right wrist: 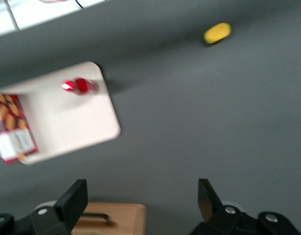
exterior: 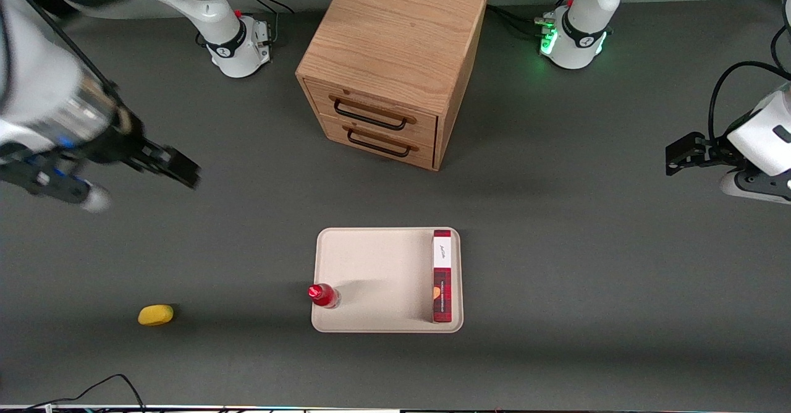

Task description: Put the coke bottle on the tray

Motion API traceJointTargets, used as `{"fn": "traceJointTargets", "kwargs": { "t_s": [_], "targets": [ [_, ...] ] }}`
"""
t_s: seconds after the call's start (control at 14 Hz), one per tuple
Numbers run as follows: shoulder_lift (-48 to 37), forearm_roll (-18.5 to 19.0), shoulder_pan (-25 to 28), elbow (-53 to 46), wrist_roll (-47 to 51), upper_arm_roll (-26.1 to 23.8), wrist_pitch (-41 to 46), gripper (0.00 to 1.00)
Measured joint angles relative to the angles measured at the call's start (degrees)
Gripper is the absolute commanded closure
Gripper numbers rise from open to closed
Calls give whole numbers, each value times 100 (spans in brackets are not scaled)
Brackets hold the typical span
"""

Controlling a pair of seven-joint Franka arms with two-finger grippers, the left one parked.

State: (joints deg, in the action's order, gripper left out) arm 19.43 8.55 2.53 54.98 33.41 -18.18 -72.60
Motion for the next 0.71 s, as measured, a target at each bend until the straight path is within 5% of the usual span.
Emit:
{"fn": "traceJointTargets", "kwargs": {
  "t_s": [0.36,0.71],
  "targets": [
    [-1954,-788,-292,3095,-1575,1402,-1239,0],
    [-3161,-920,-186,5581,-1601,1405,-2584,0]
  ]
}}
